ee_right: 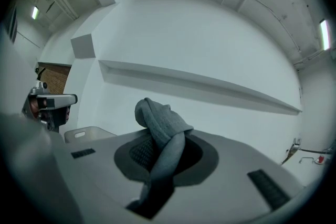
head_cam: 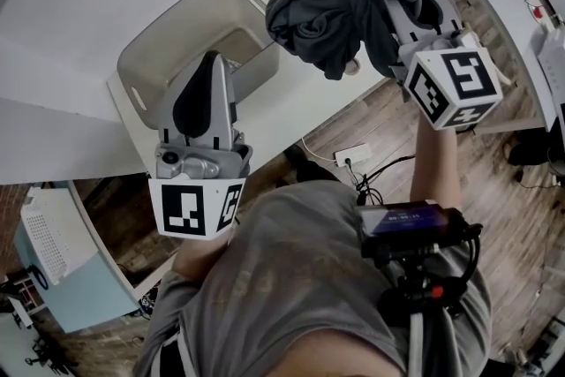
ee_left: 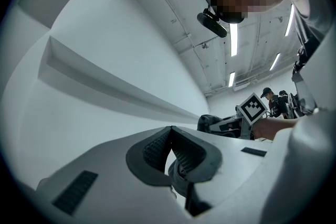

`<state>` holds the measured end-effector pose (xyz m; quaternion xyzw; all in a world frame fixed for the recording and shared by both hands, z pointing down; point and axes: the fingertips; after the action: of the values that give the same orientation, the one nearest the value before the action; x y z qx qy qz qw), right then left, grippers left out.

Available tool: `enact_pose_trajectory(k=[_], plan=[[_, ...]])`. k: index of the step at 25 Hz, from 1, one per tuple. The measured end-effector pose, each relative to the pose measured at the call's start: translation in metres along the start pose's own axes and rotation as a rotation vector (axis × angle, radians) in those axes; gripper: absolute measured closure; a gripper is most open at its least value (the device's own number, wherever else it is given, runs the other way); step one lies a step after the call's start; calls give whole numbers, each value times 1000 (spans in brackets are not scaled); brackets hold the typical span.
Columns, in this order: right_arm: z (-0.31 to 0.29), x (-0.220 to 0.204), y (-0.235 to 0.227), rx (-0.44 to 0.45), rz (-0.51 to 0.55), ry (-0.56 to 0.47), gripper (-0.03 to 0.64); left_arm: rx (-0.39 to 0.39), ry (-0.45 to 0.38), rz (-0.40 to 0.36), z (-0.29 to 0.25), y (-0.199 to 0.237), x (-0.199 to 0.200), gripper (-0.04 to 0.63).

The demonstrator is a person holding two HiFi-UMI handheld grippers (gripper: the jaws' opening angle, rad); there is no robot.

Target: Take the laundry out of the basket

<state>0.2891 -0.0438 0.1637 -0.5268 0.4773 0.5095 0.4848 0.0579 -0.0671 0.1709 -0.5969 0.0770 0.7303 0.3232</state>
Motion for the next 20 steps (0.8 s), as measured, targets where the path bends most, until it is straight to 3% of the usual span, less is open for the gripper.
enact_pose_trajectory(k=[20], plan=[[-57,-94,-46,-64,-79,109,558,13,53,18,-51,16,-33,588]])
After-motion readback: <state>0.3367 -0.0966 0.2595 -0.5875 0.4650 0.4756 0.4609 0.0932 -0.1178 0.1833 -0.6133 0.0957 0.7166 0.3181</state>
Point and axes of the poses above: the fingertips, and each gripper's own axes: z backward along the fingers, y to its left, x out of its top, and after that the axes turned 13 degrees about -z, right-handed
